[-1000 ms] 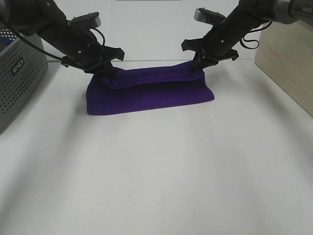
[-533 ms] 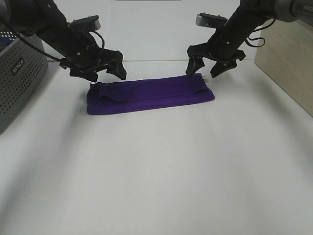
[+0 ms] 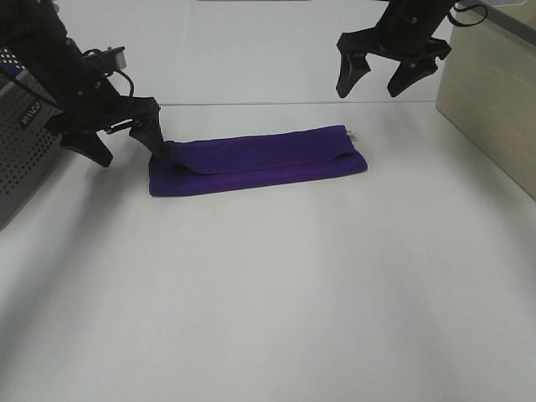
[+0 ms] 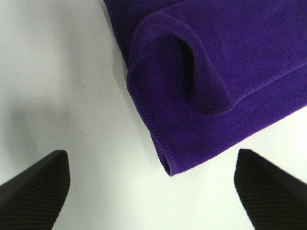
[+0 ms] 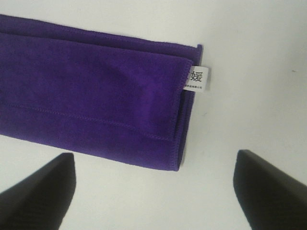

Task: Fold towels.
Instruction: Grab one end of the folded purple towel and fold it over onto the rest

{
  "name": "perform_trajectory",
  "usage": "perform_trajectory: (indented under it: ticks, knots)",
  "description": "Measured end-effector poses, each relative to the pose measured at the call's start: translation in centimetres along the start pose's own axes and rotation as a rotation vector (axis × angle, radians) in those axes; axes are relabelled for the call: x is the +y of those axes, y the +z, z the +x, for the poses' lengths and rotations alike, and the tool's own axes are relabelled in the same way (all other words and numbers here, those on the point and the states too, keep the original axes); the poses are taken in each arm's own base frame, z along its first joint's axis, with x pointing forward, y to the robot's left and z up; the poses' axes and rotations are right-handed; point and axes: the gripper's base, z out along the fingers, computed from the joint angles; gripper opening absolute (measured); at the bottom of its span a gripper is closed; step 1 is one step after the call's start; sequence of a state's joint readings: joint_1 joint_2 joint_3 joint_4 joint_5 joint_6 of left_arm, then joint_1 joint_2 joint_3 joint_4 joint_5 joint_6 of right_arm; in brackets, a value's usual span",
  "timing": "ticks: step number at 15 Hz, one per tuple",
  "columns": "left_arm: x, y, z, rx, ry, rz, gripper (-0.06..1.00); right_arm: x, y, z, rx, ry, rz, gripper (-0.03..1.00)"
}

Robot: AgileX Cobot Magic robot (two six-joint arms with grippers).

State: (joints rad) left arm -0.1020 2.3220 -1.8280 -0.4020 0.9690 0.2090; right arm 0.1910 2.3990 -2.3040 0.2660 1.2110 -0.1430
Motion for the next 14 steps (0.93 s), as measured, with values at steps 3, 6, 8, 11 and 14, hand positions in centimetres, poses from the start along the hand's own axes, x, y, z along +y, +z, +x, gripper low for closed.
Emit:
perform_trajectory:
  ticks: [3,6,8,11,14]
  knots:
    - [1.2,2.2,0.2,0.015,-0.023,0.107,0.85,0.2,-1.6,-0.2,-0.021,0.017,0.025,0.87]
    - [1.4,3.5,0.0,0.013,-0.035,0.146,0.84,0.7,-3.9,-0.5,-0.064,0.025,0.033,0.87]
    - [1.1,4.2,-0.4,0.003,-0.047,0.177,0.83,1.0,-5.3,-0.6,-0.091,0.026,0.032,0.87]
    - [-1.2,5.6,-1.0,-0.011,-0.009,0.206,0.79,1.3,-6.1,-0.7,-0.106,0.037,0.029,0.87]
    - [-3.7,7.0,-1.8,-0.028,0.022,0.215,0.58,1.5,-7.1,-0.7,-0.124,0.035,0.029,0.87]
